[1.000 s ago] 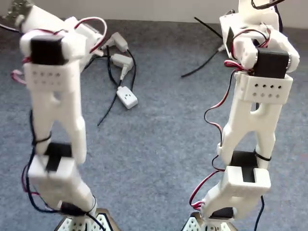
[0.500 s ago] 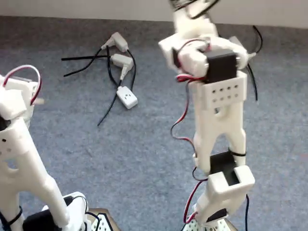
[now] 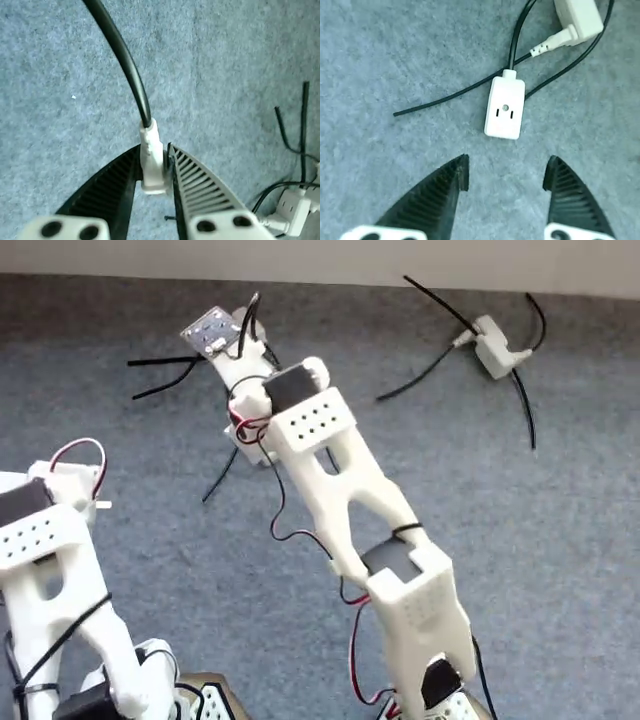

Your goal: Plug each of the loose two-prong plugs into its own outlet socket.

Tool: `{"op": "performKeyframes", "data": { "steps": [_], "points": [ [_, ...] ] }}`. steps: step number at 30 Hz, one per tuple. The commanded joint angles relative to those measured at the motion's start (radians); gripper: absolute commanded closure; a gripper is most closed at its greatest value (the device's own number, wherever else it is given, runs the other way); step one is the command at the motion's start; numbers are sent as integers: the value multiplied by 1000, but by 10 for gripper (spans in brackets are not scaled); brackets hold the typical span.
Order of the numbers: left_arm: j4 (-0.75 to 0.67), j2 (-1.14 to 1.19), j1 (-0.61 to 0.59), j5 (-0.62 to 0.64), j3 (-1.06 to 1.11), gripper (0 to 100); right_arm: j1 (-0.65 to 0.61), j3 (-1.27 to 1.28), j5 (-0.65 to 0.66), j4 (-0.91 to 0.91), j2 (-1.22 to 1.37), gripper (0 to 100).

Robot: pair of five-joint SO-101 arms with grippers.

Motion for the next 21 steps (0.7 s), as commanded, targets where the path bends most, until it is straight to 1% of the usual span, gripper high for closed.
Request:
{"op": "performKeyframes", "data": {
  "steps": [1, 3, 7, 11, 15, 17, 21],
  "points": [
    [-175, -25, -47, 97, 91, 994, -28, -1, 52, -85, 65, 755],
    [-252, -25, -53, 132, 137, 994, -39, -2, 69, -108, 131, 755],
    [-342, -25, -56, 135, 188, 994, -19, -4, 74, -196, 228, 755],
    [-354, -21, -51, 137, 194, 994, 12, -4, 74, -220, 274, 756],
    [-354, -19, -48, 137, 196, 994, 16, -4, 68, -228, 277, 759],
    [-354, -19, -48, 137, 197, 994, 18, -4, 68, -231, 282, 793],
    [-356, -19, -47, 138, 208, 994, 42, -2, 66, -239, 282, 901]
  ]
}}
